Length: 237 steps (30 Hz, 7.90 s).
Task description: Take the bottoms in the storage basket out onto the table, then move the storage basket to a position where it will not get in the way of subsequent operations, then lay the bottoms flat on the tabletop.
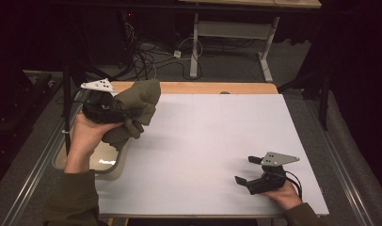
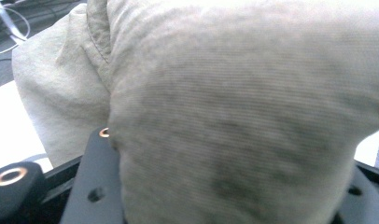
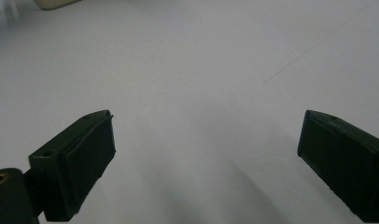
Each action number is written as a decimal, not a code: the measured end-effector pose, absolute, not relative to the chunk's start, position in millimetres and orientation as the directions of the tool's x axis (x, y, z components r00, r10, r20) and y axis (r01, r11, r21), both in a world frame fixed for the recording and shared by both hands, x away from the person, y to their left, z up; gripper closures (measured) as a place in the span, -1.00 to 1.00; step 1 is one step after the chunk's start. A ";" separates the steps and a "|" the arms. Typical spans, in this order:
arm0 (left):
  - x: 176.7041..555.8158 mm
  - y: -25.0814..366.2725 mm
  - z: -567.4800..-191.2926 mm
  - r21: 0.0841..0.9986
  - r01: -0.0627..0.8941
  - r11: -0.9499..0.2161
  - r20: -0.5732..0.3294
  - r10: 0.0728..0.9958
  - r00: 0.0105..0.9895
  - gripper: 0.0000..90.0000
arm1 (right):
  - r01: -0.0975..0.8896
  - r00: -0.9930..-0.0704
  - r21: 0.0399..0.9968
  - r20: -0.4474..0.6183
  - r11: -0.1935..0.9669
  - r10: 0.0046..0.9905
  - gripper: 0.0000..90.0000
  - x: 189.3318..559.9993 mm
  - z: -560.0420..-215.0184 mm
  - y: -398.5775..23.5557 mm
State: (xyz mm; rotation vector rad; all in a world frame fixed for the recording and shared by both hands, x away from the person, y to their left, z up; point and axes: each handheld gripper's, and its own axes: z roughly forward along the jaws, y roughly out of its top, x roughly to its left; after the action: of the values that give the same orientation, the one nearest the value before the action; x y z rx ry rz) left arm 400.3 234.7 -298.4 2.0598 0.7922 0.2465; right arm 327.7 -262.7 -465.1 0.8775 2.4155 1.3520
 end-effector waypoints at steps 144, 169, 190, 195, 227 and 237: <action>424.3 14.5 -430.9 0.674 0.365 -0.643 -0.169 0.347 0.923 -0.25 | 0.385 -0.794 0.833 0.080 0.398 0.602 -0.88 326.9 -465.5 -264.0; 422.3 21.3 -421.9 0.714 0.360 -0.601 -0.165 0.355 0.920 -0.96 | 0.383 -0.796 0.830 0.074 0.406 0.600 -0.88 326.6 -465.7 -263.6; 408.3 59.8 -410.9 0.750 0.372 -0.547 -0.179 0.374 0.910 -1.00 | 0.383 -0.795 0.831 0.074 0.403 0.602 -0.88 326.8 -465.6 -263.8; 404.2 70.3 -410.0 0.758 0.377 -0.531 -0.200 0.362 0.911 -1.00 | 0.383 -0.795 0.831 0.073 0.404 0.602 -0.88 326.8 -465.7 -263.8; 357.9 141.7 -436.6 0.795 0.419 -0.439 -0.184 0.483 0.856 -1.00 | 0.383 -0.791 0.833 0.073 0.399 0.607 -0.88 326.0 -464.9 -265.0; 345.0 157.1 -449.9 0.790 0.448 -0.419 -0.210 0.501 0.839 -1.00 | 0.410 -0.775 0.832 0.102 0.373 0.624 -0.87 325.6 -463.0 -266.8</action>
State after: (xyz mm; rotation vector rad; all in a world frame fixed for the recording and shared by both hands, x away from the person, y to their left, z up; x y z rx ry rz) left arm 345.0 157.1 -449.9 2.0725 0.6939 0.0720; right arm 325.6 -266.8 -463.0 0.9224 2.4039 1.3562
